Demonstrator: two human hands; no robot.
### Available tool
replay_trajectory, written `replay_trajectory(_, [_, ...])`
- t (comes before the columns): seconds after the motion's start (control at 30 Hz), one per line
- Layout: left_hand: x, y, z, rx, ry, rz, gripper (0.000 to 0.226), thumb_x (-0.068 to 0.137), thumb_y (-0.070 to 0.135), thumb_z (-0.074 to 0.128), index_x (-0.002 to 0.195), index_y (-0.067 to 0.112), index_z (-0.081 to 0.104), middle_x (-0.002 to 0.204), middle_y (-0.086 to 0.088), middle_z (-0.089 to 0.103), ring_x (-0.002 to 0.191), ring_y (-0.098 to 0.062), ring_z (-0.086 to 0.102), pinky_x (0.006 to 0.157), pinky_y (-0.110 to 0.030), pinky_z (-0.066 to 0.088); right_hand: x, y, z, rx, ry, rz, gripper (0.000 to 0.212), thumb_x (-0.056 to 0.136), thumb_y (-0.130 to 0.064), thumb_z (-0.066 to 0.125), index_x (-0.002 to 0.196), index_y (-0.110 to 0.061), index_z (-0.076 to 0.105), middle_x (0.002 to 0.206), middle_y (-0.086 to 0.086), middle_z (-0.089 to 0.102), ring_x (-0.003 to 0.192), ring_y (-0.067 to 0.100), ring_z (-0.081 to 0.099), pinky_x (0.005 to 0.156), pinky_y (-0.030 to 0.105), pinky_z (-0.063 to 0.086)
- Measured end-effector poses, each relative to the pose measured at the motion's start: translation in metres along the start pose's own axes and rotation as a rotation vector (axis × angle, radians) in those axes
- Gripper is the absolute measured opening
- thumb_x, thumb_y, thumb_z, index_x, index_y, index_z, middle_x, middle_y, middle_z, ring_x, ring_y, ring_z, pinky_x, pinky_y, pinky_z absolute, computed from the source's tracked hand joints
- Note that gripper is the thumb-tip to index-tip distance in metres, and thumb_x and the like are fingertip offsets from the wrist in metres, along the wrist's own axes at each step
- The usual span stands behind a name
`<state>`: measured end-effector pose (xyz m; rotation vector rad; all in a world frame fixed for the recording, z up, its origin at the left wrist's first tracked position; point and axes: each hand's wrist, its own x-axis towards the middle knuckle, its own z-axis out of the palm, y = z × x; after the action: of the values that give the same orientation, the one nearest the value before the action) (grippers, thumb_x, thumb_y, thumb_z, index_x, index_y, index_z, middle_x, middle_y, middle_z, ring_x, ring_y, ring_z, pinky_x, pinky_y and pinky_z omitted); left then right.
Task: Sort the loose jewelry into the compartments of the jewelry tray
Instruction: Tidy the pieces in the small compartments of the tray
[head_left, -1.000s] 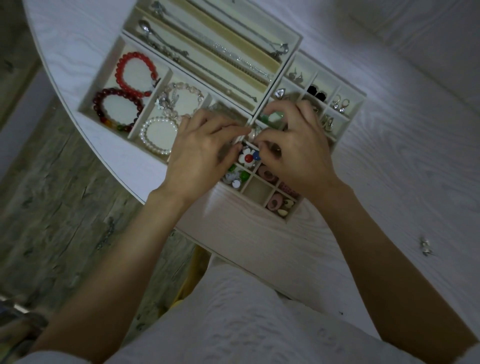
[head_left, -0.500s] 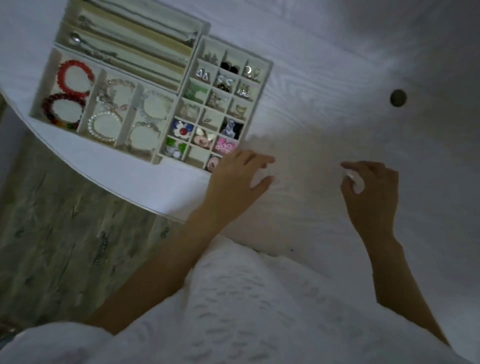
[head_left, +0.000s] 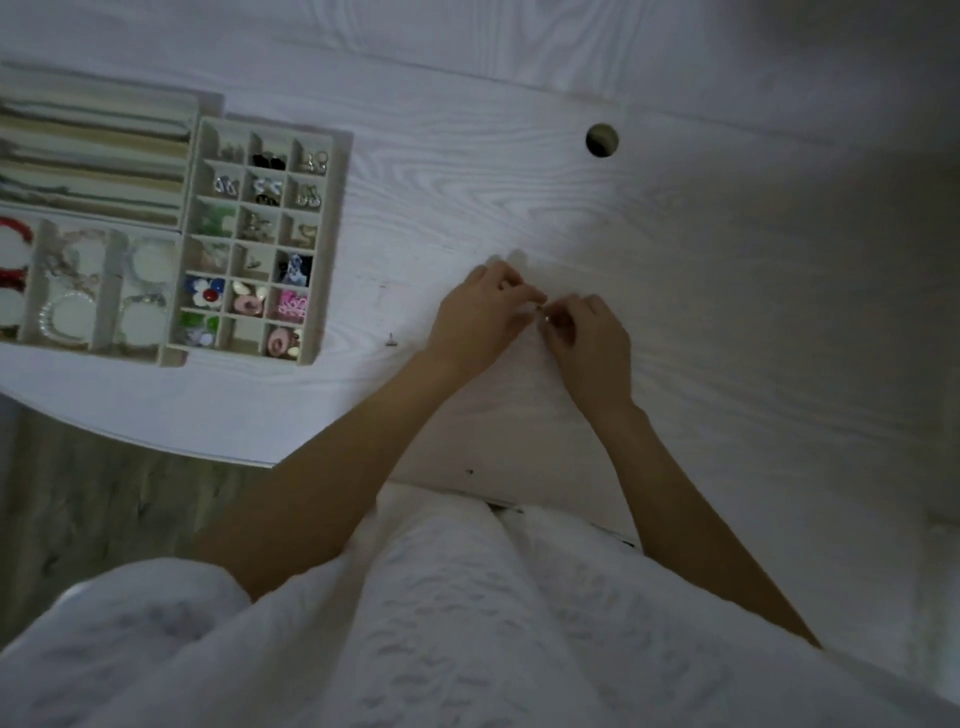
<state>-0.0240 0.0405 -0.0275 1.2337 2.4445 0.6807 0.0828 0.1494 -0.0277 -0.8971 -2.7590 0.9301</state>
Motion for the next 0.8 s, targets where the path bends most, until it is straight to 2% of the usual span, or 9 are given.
replay_trajectory(0.07, [0.006, 0.003, -0.001, 0.032, 0.001, 0.025, 0.017, 0.079, 0.02, 0.073, 0.095, 0.017, 0.074, 0.095, -0.009, 0.062, 0.08, -0.028, 0.059, 0.06, -0.03, 0.047, -0.001, 0.005, -0.004, -0.036, 0.002, -0.023, 0.008, 0.085, -0.016, 0.062, 0.09, -0.009, 0.064, 0.088, 0.007, 0.059, 0.078, 0.022, 0.056, 0.067, 0.033, 0.045])
replay_trajectory(0.17, [0.009, 0.006, -0.002, 0.047, -0.02, 0.02, 0.018, 0.079, 0.021, 0.074, 0.096, 0.017, 0.072, 0.096, -0.008, 0.062, 0.082, -0.026, 0.059, 0.06, -0.029, 0.045, -0.004, 0.012, -0.014, -0.031, 0.027, 0.007, 0.008, 0.082, -0.011, 0.063, 0.09, -0.009, 0.064, 0.086, 0.007, 0.059, 0.075, 0.02, 0.055, 0.067, 0.031, 0.042])
replay_trajectory(0.27, [0.004, 0.004, -0.005, 0.011, -0.024, -0.057, 0.022, 0.082, 0.019, 0.07, 0.104, 0.019, 0.07, 0.102, -0.006, 0.06, 0.093, -0.025, 0.057, 0.066, -0.03, 0.045, -0.007, 0.015, -0.026, 0.099, 0.049, 0.073, 0.01, 0.084, -0.01, 0.062, 0.093, -0.011, 0.066, 0.087, 0.004, 0.063, 0.071, 0.009, 0.053, 0.069, 0.03, 0.048])
replay_trajectory(0.33, [-0.006, -0.003, -0.011, -0.003, -0.026, -0.081, 0.028, 0.082, 0.016, 0.069, 0.11, 0.017, 0.068, 0.107, -0.007, 0.06, 0.096, -0.027, 0.056, 0.068, -0.033, 0.048, -0.006, 0.007, -0.032, 0.214, 0.038, 0.111, 0.01, 0.089, -0.011, 0.059, 0.095, -0.012, 0.066, 0.089, 0.002, 0.066, 0.074, 0.009, 0.058, 0.071, 0.026, 0.05])
replay_trajectory(0.4, [-0.022, -0.012, -0.021, -0.02, 0.027, -0.062, 0.029, 0.081, 0.012, 0.069, 0.109, 0.014, 0.069, 0.105, -0.008, 0.063, 0.091, -0.028, 0.058, 0.064, -0.031, 0.047, -0.002, -0.007, -0.037, 0.3, 0.002, 0.124, 0.01, 0.091, -0.012, 0.058, 0.097, -0.013, 0.066, 0.088, 0.0, 0.068, 0.077, 0.009, 0.061, 0.07, 0.02, 0.049])
replay_trajectory(0.47, [-0.046, -0.026, -0.039, -0.053, 0.122, -0.093, 0.026, 0.085, 0.017, 0.06, 0.11, 0.013, 0.068, 0.102, -0.007, 0.063, 0.09, -0.025, 0.058, 0.066, -0.028, 0.046, 0.003, -0.029, -0.037, 0.343, -0.062, 0.081, 0.011, 0.093, -0.013, 0.057, 0.099, -0.015, 0.066, 0.086, -0.002, 0.068, 0.077, 0.009, 0.063, 0.07, 0.021, 0.05])
replay_trajectory(0.57, [-0.092, -0.056, -0.07, -0.088, 0.283, -0.237, 0.029, 0.09, 0.021, 0.049, 0.111, 0.013, 0.067, 0.103, -0.007, 0.063, 0.092, -0.024, 0.058, 0.075, -0.031, 0.049, 0.014, -0.073, -0.024, 0.426, -0.173, 0.017, 0.008, 0.091, -0.013, 0.059, 0.098, -0.015, 0.062, 0.081, -0.002, 0.066, 0.071, 0.01, 0.065, 0.067, 0.024, 0.052])
replay_trajectory(0.67, [-0.137, -0.086, -0.094, -0.069, 0.423, -0.465, 0.026, 0.089, 0.016, 0.054, 0.111, 0.012, 0.068, 0.103, -0.007, 0.065, 0.087, -0.025, 0.059, 0.077, -0.028, 0.046, 0.023, -0.116, 0.0, 0.53, -0.282, -0.042, 0.005, 0.089, -0.005, 0.061, 0.091, -0.009, 0.062, 0.08, -0.001, 0.065, 0.066, 0.01, 0.068, 0.06, 0.026, 0.055])
replay_trajectory(0.8, [-0.184, -0.121, -0.108, -0.079, 0.543, -0.751, 0.027, 0.089, 0.009, 0.061, 0.114, 0.016, 0.066, 0.104, -0.005, 0.065, 0.087, -0.018, 0.053, 0.076, -0.02, 0.033, 0.031, -0.172, 0.047, 0.423, -0.407, -0.286, 0.011, 0.084, 0.001, 0.063, 0.089, -0.006, 0.071, 0.084, 0.001, 0.067, 0.072, 0.008, 0.064, 0.067, 0.016, 0.05])
